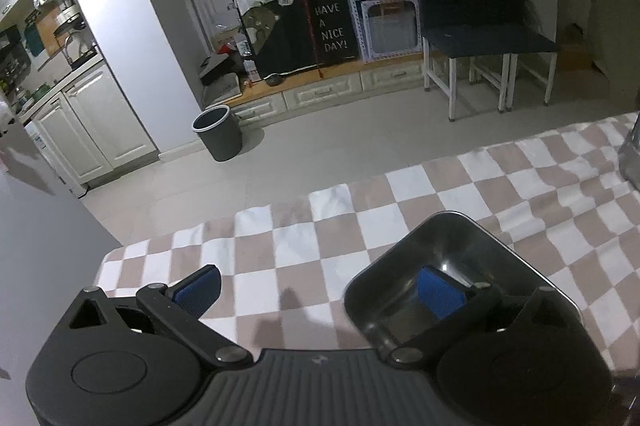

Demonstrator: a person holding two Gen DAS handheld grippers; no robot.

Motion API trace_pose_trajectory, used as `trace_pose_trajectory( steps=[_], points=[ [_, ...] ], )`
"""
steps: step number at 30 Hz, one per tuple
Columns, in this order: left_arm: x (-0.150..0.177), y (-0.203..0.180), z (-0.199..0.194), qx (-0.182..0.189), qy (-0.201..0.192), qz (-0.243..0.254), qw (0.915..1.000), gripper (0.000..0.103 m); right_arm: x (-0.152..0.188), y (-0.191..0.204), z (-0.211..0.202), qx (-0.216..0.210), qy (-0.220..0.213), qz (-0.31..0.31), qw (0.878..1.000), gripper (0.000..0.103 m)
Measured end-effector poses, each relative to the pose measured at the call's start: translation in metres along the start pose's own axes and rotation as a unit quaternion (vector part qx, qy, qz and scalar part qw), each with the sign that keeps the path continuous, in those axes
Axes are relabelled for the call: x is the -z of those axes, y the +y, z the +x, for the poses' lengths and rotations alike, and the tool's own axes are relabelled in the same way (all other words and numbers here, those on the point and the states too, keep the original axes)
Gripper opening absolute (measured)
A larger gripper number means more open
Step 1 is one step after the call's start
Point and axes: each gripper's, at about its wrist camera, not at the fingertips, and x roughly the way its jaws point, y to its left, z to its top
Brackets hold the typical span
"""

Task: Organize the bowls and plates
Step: 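Close both tools on opposite rims of the steel tray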

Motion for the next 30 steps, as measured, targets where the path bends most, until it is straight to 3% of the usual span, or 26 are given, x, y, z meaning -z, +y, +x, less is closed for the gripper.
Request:
trace_pose_trajectory(
  steps=[6,10,13,15,17,19,23,27,30],
  points=[
    [0.006,-0.001,0.014,-0.018,0.003,0.001,0.9998,0.097,0.004,0.002,0.005,0.0,-0.001,0.004,1.0,0.051],
    [0.01,0.014,0.009,-0.013,0.005,-0.028,0.9995,0.09,0.0,0.005,-0.001,-0.021,0.002,-0.038,0.999,0.032],
    [0.013,0.025,0.003,-0.005,0.01,-0.04,0.9991,0.09,-0.003,0.006,-0.003,-0.024,0.001,-0.053,0.998,0.029],
    [0.014,0.028,-0.004,-0.009,0.002,-0.041,0.9991,0.087,-0.006,0.007,-0.004,-0.02,-0.004,-0.065,0.998,0.028],
    [0.015,0.033,-0.008,-0.016,0.002,-0.049,0.9987,0.075,-0.009,0.009,-0.008,-0.011,-0.011,-0.083,0.996,0.024],
    [0.018,0.04,-0.006,-0.011,0.012,-0.064,0.9978,0.075,-0.016,0.012,-0.006,0.004,-0.016,-0.106,0.994,0.018],
    [0.024,0.046,-0.007,0.033,0.011,-0.099,0.9945,0.068,-0.027,0.012,-0.006,0.028,-0.025,-0.128,0.991,0.004],
    [0.032,0.05,-0.02,0.097,-0.001,-0.147,0.9844,0.067,-0.038,0.008,-0.006,0.038,-0.034,-0.14,0.989,0.003],
    [0.042,0.047,-0.034,0.123,-0.009,-0.169,0.9778,0.062,-0.042,0.008,-0.003,0.043,-0.04,-0.15,0.987,0.002]
  ],
)
